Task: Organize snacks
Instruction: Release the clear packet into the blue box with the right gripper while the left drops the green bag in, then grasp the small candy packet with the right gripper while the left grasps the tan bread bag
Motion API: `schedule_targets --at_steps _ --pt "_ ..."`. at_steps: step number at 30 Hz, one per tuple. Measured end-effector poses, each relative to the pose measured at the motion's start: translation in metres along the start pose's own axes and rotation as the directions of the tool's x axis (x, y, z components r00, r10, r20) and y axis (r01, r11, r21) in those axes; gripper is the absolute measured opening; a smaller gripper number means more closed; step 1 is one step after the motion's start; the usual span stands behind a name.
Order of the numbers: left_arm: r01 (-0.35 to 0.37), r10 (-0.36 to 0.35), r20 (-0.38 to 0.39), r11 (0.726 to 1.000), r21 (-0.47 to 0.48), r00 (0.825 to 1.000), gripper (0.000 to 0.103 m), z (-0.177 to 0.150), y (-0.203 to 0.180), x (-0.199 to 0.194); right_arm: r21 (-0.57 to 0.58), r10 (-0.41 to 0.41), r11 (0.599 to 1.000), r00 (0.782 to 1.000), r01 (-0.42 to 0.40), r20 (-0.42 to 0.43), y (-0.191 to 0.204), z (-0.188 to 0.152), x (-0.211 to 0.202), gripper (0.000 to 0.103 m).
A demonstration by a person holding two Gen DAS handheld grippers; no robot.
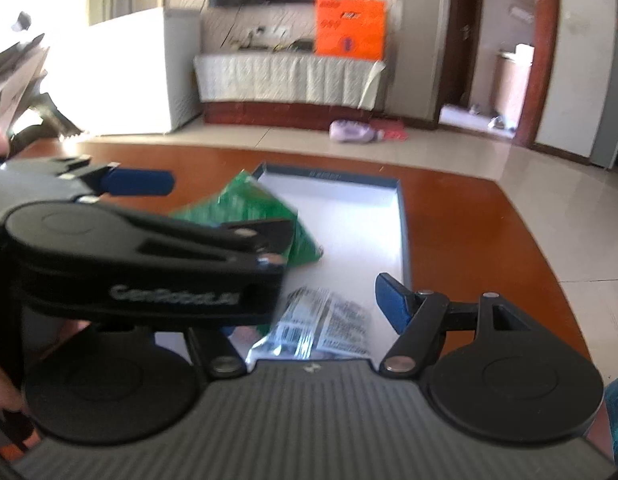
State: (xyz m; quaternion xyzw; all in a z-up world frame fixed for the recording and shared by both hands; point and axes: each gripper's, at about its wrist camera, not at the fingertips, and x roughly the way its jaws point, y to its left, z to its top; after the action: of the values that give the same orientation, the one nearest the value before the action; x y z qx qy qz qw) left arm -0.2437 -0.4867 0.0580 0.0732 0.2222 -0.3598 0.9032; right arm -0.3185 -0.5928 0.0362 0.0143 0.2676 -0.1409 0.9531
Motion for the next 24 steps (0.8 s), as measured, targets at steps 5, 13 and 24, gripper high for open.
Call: schedule_targets --at_steps 5,13,24 --pt "-0.045 0.045 0.026 0.999 -0.012 0.999 0.103 0.003 0.016 -0.031 0.042 -0.023 0.999 1.0 0.023 -0.004 -0.003 0.0 0.001 0.07" --pt "-0.15 0.153 0.076 0.988 -0.044 0.985 0.102 -0.004 0.079 -0.103 0.064 0.013 0.998 0.998 -0.017 0.054 0.007 0.006 -0.011 0.07" --pt "-0.367 0.363 -0.061 0.913 -0.175 0.93 0.102 -0.069 0.17 -0.169 -0.322 0.433 0.836 0.895 -0.444 -0.108 0.115 -0.011 -0.017 0.07"
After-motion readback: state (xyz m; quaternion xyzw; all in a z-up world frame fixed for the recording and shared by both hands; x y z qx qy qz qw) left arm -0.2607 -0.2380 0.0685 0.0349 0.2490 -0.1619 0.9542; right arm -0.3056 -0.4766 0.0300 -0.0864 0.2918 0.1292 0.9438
